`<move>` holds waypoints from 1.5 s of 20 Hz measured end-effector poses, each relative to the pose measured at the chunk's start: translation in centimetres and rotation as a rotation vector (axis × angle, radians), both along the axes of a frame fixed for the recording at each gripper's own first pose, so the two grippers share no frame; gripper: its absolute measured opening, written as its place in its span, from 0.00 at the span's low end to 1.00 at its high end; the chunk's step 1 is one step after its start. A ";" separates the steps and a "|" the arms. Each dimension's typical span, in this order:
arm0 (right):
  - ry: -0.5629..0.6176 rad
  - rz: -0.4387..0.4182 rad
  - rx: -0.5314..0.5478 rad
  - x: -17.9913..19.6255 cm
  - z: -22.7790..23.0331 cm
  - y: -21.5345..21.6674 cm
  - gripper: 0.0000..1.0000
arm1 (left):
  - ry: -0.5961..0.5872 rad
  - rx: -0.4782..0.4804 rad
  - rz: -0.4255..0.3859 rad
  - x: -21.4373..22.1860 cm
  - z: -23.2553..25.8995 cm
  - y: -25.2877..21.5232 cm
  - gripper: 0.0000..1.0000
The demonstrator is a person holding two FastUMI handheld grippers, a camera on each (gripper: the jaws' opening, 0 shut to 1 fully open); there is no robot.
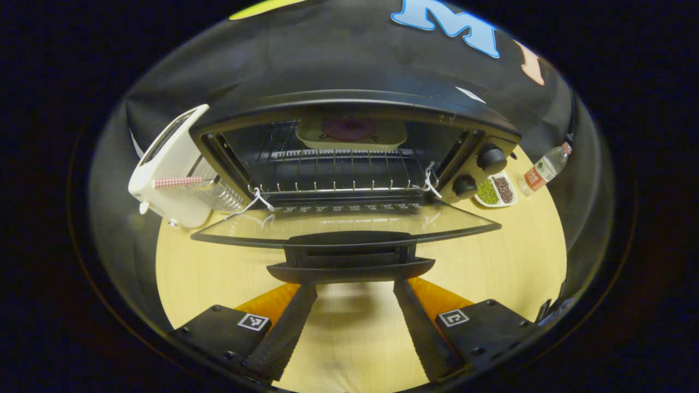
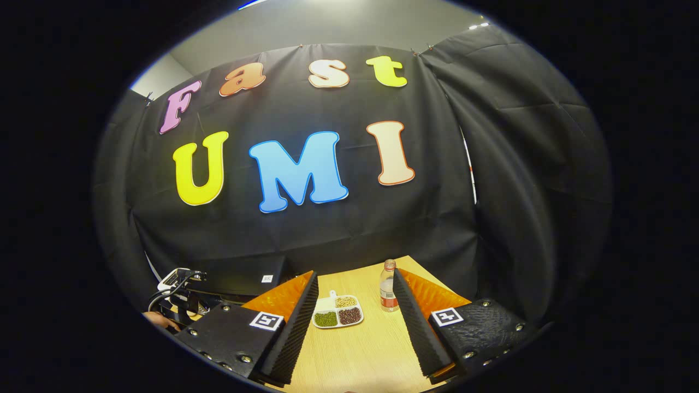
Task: Open the electric oven with the left hand, put the food in, and close the electric oven.
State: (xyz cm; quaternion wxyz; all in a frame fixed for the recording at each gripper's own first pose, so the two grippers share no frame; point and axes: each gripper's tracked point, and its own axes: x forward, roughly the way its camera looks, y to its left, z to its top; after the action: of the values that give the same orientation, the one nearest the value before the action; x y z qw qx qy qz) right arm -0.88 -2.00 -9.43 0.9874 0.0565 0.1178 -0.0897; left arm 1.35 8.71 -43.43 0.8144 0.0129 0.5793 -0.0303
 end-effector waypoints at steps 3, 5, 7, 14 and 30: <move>0.022 0.000 -0.013 -0.3 -0.8 -0.4 0.83 | -0.032 0.013 0.001 1.1 0.7 0.2 0.96; 0.024 0.001 -0.018 -0.2 -0.7 -0.4 0.83 | -0.049 0.023 0.003 1.9 1.1 0.4 1.00; 0.021 0.000 -0.021 -0.3 -0.6 -0.5 0.83 | -0.083 0.028 0.005 2.8 1.9 0.5 1.00; -0.032 0.033 -0.037 -0.3 0.8 -0.1 0.83 | -0.315 -0.010 -0.040 4.1 8.6 -1.6 0.92; -0.258 0.215 -0.066 -0.1 12.0 7.2 0.84 | -1.156 -0.059 0.075 -3.3 43.9 -4.6 1.00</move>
State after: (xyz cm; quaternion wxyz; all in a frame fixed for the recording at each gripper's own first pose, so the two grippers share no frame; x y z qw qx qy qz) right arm -0.93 5.17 2.61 0.9995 0.0223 -0.0078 0.0207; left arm -1.94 4.08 0.46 0.9991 -0.0158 0.0394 -0.0055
